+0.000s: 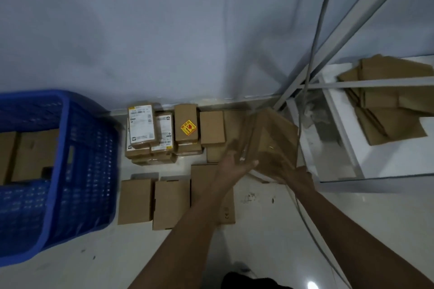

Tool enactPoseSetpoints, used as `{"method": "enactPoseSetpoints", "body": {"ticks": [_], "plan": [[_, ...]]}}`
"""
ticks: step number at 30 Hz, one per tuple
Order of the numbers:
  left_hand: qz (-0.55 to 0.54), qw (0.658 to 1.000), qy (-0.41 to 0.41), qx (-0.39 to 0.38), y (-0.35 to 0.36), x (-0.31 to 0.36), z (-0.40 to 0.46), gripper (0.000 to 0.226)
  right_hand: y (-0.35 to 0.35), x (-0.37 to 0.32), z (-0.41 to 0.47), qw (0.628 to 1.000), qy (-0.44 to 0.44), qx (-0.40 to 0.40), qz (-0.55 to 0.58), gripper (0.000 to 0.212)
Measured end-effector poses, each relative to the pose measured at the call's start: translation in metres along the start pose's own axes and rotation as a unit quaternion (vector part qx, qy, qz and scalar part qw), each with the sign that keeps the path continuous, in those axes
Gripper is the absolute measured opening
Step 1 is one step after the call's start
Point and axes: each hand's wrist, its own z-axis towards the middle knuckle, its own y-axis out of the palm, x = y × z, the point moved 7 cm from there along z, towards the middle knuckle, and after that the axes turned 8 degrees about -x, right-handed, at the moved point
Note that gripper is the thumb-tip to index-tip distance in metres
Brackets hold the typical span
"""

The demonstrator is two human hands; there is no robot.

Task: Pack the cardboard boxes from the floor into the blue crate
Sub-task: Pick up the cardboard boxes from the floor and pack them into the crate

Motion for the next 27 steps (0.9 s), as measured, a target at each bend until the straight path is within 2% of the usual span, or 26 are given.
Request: {"method": "enactPoseSetpoints", "body": {"ticks": [2,4,6,11,14,17,19,22,25,27], "plan": [[0.023,1.0,-0.003,-0.006,0.005,-0.005,0.03,0.101,0.01,0.003,0.026,0.999,-0.011,-0.006,0.04,0.068],[0.039,0.999,-0.002,-0.013,0.01,-0.006,0.059,0.115,0.017,0.007,0.052,0.999,-0.022,0.001,0.04,0.072],[0.034,0.999,0.029,-0.021,0.013,-0.002,0.088,0.116,0.019,0.014,0.07,0.998,-0.01,0.029,0.064,0.092],[0.08,0.991,0.074,-0.082,0.037,-0.012,0.152,0.13,0.025,0.031,0.114,0.996,-0.042,0.072,0.041,0.116],[0.024,0.991,0.076,-0.106,0.044,-0.026,0.158,0.125,0.026,0.041,0.129,0.991,-0.071,0.088,0.068,0.126],[-0.035,0.99,0.065,-0.122,0.042,-0.032,0.14,0.126,0.026,0.044,0.117,0.984,-0.063,0.079,0.15,0.139],[-0.072,0.992,0.054,-0.093,0.031,-0.033,0.119,0.129,0.021,0.025,0.08,0.978,-0.075,0.078,0.179,0.133],[-0.112,0.991,0.022,-0.068,0.006,-0.029,0.071,0.127,0.013,-0.005,0.022,0.976,-0.11,0.052,0.181,0.091],[-0.131,0.99,0.024,-0.05,-0.02,-0.004,0.004,0.118,0.009,-0.023,-0.04,0.973,-0.12,-0.028,0.193,0.106],[-0.138,0.989,0.012,-0.054,-0.031,0.016,-0.038,0.115,0.001,-0.03,-0.081,0.97,-0.129,-0.075,0.192,0.106]]}}
